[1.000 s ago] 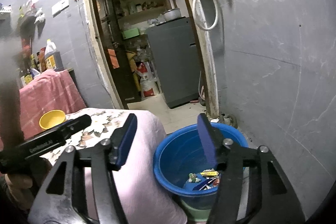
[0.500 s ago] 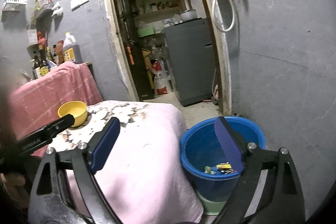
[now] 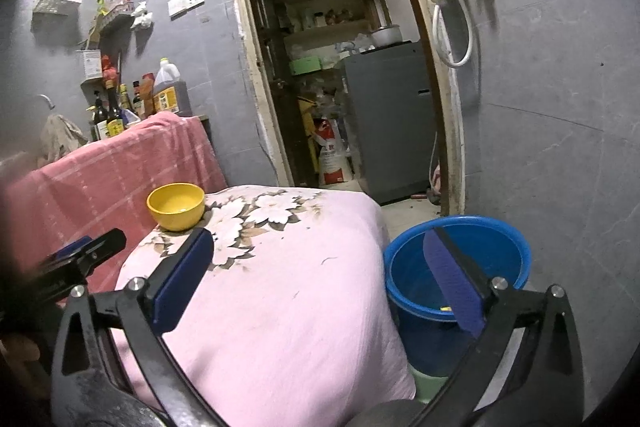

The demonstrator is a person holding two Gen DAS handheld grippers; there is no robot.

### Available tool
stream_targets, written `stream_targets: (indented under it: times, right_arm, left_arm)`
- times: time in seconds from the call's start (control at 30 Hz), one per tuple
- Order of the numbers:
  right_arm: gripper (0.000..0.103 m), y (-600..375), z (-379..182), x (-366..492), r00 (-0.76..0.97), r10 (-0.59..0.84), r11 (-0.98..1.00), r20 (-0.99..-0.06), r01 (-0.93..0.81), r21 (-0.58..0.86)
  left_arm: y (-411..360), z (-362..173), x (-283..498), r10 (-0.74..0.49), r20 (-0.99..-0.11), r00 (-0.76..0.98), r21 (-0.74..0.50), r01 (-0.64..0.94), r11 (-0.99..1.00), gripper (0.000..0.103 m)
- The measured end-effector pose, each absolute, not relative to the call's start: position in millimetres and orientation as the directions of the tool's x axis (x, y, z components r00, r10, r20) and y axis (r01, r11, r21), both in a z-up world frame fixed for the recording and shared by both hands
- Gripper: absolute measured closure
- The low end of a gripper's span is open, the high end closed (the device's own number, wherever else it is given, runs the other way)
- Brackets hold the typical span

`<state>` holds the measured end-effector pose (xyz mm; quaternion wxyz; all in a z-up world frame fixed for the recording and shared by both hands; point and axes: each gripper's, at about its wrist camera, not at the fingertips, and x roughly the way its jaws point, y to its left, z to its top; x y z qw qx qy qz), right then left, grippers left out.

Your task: Collect trash

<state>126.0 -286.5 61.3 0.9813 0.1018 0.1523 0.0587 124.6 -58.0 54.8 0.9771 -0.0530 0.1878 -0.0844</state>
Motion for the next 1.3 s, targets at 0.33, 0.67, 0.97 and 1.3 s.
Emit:
stream_targets:
  times: [0.33, 0.67, 0.97, 1.3]
  right_arm:
    - [0.0, -268, 58, 100, 0.953, 0.158, 0.975, -0.26, -0.108, 0.194]
    - [0.0, -247, 52, 77, 0.954, 0.166, 0.979, -0.251, -0.129, 0.158]
    - [0.0, -231, 39, 63, 0.957, 0.143, 0.986, -0.25, -0.117, 0.119]
    - [0.0, -221, 23, 50, 0.959, 0.122, 0.992, -0.257, -0.11, 0.06]
  left_arm:
    - [-36, 47, 90, -0.128, -0.339, 0.932, -0.103, 0.098, 0.99, 0.004]
    - [-20, 34, 54, -0.068, -0.312, 0.948, -0.074, 0.047, 0.996, 0.004]
    - [-8, 15, 32, -0.007, -0.301, 0.954, -0.044, -0.007, 0.999, 0.004]
    - [1, -4, 15, 0.027, -0.292, 0.956, -0.051, -0.043, 0.998, 0.004]
